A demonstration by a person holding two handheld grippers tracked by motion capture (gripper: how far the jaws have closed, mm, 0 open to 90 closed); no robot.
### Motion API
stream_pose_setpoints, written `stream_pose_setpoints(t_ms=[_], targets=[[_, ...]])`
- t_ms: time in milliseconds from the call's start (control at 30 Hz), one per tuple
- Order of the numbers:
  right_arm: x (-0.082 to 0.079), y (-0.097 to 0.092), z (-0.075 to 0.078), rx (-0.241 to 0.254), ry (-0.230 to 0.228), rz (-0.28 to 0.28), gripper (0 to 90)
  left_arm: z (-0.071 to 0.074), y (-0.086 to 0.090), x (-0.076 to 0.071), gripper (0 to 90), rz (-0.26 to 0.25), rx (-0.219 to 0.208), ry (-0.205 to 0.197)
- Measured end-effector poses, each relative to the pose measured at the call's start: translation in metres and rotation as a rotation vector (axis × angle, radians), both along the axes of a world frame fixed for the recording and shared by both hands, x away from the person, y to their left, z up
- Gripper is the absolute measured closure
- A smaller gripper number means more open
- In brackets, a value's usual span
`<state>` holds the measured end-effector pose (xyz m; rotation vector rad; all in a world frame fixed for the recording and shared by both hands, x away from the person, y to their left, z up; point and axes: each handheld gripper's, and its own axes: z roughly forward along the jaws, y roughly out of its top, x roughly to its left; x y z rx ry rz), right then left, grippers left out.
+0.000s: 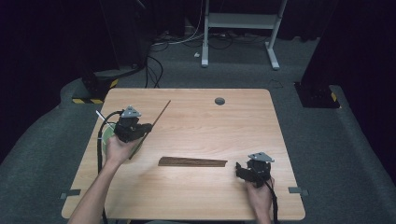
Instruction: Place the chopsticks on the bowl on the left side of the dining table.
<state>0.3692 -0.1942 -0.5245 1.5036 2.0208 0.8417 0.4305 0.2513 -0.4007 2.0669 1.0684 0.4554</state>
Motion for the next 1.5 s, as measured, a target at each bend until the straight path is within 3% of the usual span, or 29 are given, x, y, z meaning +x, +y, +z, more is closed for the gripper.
stream_pose_setpoints(t_ms=[500,833,1033,1500], targets=[[0.000,0.000,0.000,0.000,0.000,0.002,20.1,0.007,0.027,-0.008,84.6,0.052,-0.003,-0.006],[0.000,0.000,0.000,0.000,0.000,0.002,20.1,0.009,0.044,-0.013,84.6,0.078,0.026,-0.007],[0.000,0.000,0.000,0.000,0.000,0.002,20.1,0.009,0.054,-0.016,84.6,0.094,-0.017,-0.007],[0.000,0.000,0.000,0.000,0.000,0.002,20.1,0.013,0.071,-0.019,84.6,0.141,0.009,-0.026]])
